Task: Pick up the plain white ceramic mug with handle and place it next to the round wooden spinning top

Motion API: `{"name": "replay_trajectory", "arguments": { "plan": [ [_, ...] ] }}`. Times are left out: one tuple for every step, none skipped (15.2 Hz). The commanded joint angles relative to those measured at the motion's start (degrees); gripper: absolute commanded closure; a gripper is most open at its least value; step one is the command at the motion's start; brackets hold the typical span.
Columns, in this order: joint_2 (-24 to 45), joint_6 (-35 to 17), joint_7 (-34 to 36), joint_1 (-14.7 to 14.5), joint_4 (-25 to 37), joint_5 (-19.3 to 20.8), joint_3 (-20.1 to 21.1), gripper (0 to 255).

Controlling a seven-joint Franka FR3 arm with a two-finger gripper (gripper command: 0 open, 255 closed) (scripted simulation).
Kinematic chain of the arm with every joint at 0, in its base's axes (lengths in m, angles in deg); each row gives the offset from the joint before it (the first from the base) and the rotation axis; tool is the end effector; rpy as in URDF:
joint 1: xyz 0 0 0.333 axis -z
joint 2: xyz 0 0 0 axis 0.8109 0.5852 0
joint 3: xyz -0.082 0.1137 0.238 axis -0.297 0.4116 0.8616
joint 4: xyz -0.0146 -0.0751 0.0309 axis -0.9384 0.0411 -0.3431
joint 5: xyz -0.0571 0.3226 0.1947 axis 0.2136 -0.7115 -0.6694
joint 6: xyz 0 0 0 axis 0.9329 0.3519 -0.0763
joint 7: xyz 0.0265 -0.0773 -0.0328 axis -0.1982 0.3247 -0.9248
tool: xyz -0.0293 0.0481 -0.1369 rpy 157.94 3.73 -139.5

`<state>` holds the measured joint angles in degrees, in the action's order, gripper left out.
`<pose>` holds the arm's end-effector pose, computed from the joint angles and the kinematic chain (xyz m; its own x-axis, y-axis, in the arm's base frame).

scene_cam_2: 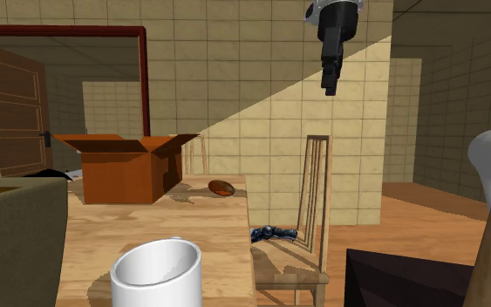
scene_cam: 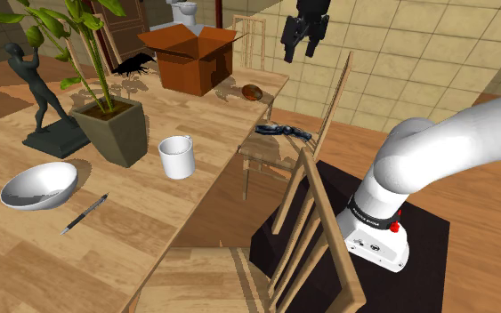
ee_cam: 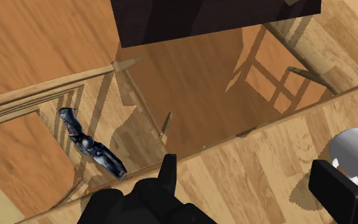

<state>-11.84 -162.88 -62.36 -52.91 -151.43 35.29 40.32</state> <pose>0.3438 -0.0278 0.5483 0.9833 -0.1592 0.0886 -0.1596 -0.9872 -0.0027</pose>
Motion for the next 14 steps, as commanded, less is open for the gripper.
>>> {"name": "replay_trajectory", "arguments": {
  "plan": [
    [0.0, 0.0, 0.0, 0.0, 0.0, 0.0, 0.0, 0],
    [0.9, -1.1, 1.1, -0.3, -0.4, -0.6, 0.9, 0],
    [1.9, -2.1, 2.3, -0.6, -0.6, -1.1, 1.9, 0],
    [2.9, -3.2, 3.4, -0.9, -0.9, -1.6, 2.8, 0],
    [4.0, -4.3, 4.5, -1.2, -1.0, -2.1, 3.7, 0],
    [5.2, -5.3, 5.7, -1.6, -1.1, -2.6, 4.6, 0],
    [6.4, -6.4, 6.8, -1.9, -1.1, -3.0, 5.5, 0],
    [7.7, -7.5, 7.9, -2.1, -1.0, -3.4, 6.4, 0],
    [9.0, -8.5, 9.0, -2.4, -0.9, -3.8, 7.4, 0],
    [10.4, -9.6, 10.1, -2.7, -0.7, -4.1, 8.2, 0],
    [11.9, -10.6, 11.2, -2.9, -0.4, -4.4, 9.1, 0],
    [13.4, -11.6, 12.3, -3.2, -0.1, -4.7, 10.0, 0],
    [14.9, -12.6, 13.4, -3.4, 0.3, -4.9, 10.9, 0],
    [16.5, -13.6, 14.5, -3.6, 0.8, -5.1, 11.7, 0]
  ]
}}
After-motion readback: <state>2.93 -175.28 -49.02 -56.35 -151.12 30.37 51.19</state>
